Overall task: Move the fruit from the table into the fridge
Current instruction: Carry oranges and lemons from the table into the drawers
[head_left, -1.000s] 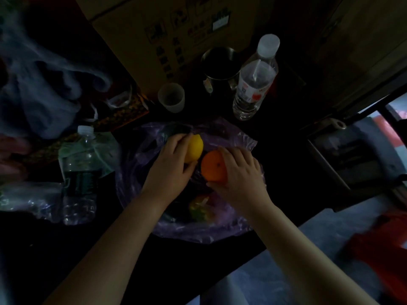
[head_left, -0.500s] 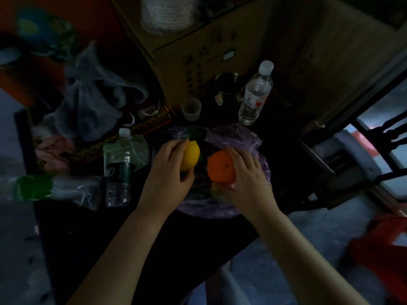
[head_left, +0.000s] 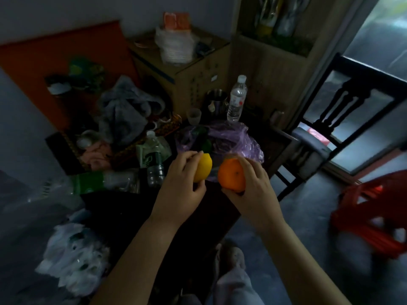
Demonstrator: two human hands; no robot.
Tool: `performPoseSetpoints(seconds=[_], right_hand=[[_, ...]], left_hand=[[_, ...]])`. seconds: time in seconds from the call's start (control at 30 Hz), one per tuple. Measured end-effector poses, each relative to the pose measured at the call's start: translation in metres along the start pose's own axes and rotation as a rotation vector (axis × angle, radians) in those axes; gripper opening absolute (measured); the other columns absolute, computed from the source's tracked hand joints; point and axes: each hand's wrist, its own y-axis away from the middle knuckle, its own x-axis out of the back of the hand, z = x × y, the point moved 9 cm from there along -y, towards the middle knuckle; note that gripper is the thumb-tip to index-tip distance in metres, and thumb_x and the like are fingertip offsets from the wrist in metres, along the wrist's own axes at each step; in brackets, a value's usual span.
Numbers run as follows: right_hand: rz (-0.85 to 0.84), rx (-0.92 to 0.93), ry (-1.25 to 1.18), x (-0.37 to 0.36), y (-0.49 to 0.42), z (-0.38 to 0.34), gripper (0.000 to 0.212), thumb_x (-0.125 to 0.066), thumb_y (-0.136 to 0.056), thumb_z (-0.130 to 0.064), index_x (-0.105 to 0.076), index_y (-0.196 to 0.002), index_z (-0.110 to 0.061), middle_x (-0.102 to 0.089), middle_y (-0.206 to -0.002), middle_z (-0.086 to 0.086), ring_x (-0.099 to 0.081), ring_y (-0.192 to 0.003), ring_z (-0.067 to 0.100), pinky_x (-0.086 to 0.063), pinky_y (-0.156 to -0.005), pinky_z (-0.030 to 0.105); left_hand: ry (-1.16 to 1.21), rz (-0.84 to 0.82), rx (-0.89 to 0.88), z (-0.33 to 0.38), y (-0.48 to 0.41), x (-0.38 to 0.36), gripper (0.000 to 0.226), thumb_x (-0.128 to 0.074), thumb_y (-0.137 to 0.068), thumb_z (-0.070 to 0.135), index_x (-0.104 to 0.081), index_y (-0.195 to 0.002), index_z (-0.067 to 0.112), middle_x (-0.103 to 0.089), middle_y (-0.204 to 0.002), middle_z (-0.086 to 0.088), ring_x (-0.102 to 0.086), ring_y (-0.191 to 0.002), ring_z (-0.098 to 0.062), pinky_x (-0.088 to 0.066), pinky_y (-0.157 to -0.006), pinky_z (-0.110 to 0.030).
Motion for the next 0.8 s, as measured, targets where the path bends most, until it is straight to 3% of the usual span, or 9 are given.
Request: performPoseSetpoints(seconds=[0.17, 0.5, 0.6, 0.7, 0.8], right_hand=[[0.085, -0.076, 0.043, 0.031, 0.059, -0.023, 0.086, -0.077, -0.072, -0.039, -0.033, -0.143, -0.018, -0.037, -0.142, 0.0, -0.038, -0.128, 0.023, -0.037, -0.099, 0.031], [0.341, -0.219, 0.169, 0.141, 0.168, -0.026, 0.084, -0.081, -0.069, -0.032, -0.04, -0.139, -0.013, -0.044, -0.137, 0.006, -0.044, -0.121, 0.025, -0.032, -0.095, 0.026], [0.393, -0.286, 0.22, 0.171, 0.203, -0.022, 0.085, -0.08, -0.07, -0.035, -0.036, -0.141, -0.018, -0.04, -0.141, 0.003, -0.042, -0.124, 0.024, -0.035, -0.093, 0.026], [0.448, -0.343, 0.24, 0.2, 0.246, -0.019, 0.087, -0.078, -0.072, -0.037, -0.03, -0.144, -0.025, -0.034, -0.146, -0.002, -0.038, -0.129, 0.021, -0.036, -0.092, 0.028], [0.497, -0.411, 0.277, 0.232, 0.301, -0.018, 0.088, -0.075, -0.075, -0.041, -0.023, -0.146, -0.03, -0.026, -0.148, -0.009, -0.031, -0.13, 0.014, -0.03, -0.092, 0.025]], left_hand=[[0.044, -0.023, -0.081, 0.03, 0.033, 0.026, 0.065, -0.068, -0.082, 0.016, -0.039, -0.141, 0.017, -0.038, -0.135, 0.002, -0.036, -0.125, -0.012, -0.03, -0.101, -0.02], [0.185, -0.078, -0.347, 0.147, 0.074, 0.028, 0.065, -0.072, -0.078, 0.018, -0.044, -0.137, 0.019, -0.04, -0.131, 0.003, -0.038, -0.12, -0.008, -0.037, -0.094, -0.021], [0.24, -0.086, -0.416, 0.184, 0.088, 0.027, 0.066, -0.073, -0.078, 0.016, -0.045, -0.137, 0.019, -0.041, -0.132, 0.002, -0.034, -0.119, -0.003, -0.033, -0.096, -0.02], [0.263, -0.085, -0.518, 0.227, 0.108, 0.025, 0.062, -0.075, -0.075, 0.013, -0.051, -0.133, 0.013, -0.048, -0.129, -0.004, -0.035, -0.116, -0.005, -0.02, -0.096, -0.006], [0.362, -0.15, -0.584, 0.275, 0.134, 0.015, 0.06, -0.073, -0.077, 0.013, -0.051, -0.133, 0.014, -0.046, -0.131, -0.001, -0.042, -0.121, -0.012, -0.03, -0.096, -0.012]])
